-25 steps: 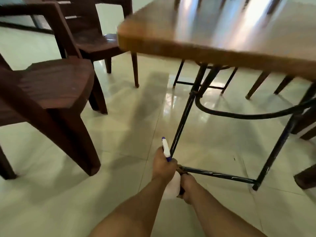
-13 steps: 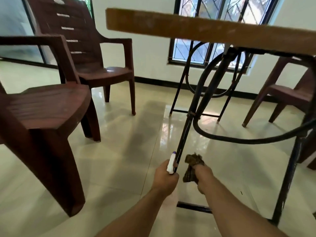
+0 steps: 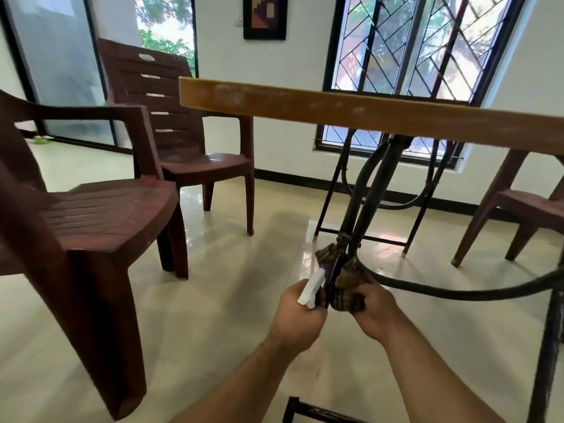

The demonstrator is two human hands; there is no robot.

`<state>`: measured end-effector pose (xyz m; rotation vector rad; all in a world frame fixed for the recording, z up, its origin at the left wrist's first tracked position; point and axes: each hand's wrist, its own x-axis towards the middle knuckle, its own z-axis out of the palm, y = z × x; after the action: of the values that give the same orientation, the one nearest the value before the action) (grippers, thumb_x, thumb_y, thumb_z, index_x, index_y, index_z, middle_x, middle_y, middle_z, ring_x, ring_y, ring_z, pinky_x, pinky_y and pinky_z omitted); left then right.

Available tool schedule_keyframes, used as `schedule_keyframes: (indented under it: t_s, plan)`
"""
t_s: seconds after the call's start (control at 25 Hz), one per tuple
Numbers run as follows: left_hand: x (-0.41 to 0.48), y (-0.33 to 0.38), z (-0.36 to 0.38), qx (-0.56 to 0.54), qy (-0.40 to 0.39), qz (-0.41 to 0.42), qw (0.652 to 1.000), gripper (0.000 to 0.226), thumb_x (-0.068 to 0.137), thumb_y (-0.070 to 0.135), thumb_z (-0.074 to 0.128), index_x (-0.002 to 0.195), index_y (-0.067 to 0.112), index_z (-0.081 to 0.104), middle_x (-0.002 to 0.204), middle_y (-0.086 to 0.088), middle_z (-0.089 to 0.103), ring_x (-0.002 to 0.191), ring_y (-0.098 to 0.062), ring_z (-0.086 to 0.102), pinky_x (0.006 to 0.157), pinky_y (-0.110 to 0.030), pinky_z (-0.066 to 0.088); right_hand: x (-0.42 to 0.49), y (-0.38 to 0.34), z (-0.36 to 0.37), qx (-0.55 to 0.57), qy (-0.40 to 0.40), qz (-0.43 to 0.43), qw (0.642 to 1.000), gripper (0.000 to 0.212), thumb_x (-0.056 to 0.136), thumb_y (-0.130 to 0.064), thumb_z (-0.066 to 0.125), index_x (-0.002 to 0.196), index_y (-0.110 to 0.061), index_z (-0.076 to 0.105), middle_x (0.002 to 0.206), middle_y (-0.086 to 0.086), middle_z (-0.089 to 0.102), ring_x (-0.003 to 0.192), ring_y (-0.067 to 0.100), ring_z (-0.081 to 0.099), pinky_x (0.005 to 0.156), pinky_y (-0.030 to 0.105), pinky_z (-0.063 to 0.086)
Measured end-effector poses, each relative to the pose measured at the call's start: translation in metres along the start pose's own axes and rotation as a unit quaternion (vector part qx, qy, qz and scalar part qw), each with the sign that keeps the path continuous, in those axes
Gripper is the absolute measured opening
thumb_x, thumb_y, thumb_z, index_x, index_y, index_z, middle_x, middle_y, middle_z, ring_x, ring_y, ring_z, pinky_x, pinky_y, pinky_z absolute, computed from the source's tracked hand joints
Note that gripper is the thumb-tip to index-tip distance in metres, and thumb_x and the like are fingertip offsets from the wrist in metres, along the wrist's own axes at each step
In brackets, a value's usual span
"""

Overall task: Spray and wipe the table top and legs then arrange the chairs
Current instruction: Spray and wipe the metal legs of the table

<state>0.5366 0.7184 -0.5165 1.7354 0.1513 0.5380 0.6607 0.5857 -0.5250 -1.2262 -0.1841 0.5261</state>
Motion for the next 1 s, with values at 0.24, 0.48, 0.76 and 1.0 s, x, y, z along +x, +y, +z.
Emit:
schedule_keyframes:
  t_s: [0.24, 0.48, 0.76, 1.0]
  plan:
    - [0.002, 0.007, 0.002, -0.029, 0.029, -0.012, 0.999, 0.022, 0.090, -0.001, 0.065, 0.076, 0.016, 0.063, 0.062, 0.006, 0.057, 0.055, -0.002, 0.055, 0.054, -0.015, 0.044, 0.001, -0.002, -0.001, -0.078, 0.024, 0.029, 0.996, 0.038, 0.082, 0.011, 0.055, 0.105, -0.010, 0.077, 0.094, 0.024, 0.067, 0.077, 0.033, 0.051, 0.070, 0.041, 0.040]
    - [-0.003, -0.006, -0.005, 0.005, -0.004, -0.043, 0.999, 0.041, 0.087, -0.009, 0.060, 0.067, 0.026, 0.055, 0.052, 0.014, 0.058, 0.052, -0.003, 0.057, 0.052, -0.011, 0.041, 0.007, 0.017, 0.003, -0.088, 0.015, 0.075, 0.993, 0.042, 0.088, 0.010, 0.043, 0.115, -0.007, 0.072, 0.095, 0.023, 0.062, 0.085, 0.037, 0.046, 0.068, 0.040, 0.039]
    - [-0.002, -0.033, -0.016, 0.031, -0.015, -0.061, 0.998, 0.032, 0.091, 0.001, 0.061, 0.070, 0.023, 0.053, 0.060, 0.009, 0.052, 0.052, -0.007, 0.049, 0.052, -0.019, 0.041, 0.012, 0.031, 0.004, -0.023, 0.046, 0.091, 0.994, 0.053, 0.086, 0.015, 0.039, 0.108, -0.015, 0.077, 0.099, 0.016, 0.072, 0.090, 0.034, 0.060, 0.079, 0.042, 0.048]
    - [-0.002, -0.035, -0.010, 0.039, -0.029, -0.028, 0.998, 0.014, 0.093, 0.004, 0.063, 0.088, 0.017, 0.063, 0.072, 0.009, 0.060, 0.060, -0.004, 0.058, 0.057, -0.013, 0.045, 0.010, 0.051, -0.003, -0.032, 0.073, 0.133, 0.988, 0.055, 0.087, 0.016, 0.038, 0.119, -0.013, 0.072, 0.109, 0.021, 0.073, 0.101, 0.038, 0.066, 0.094, 0.048, 0.053]
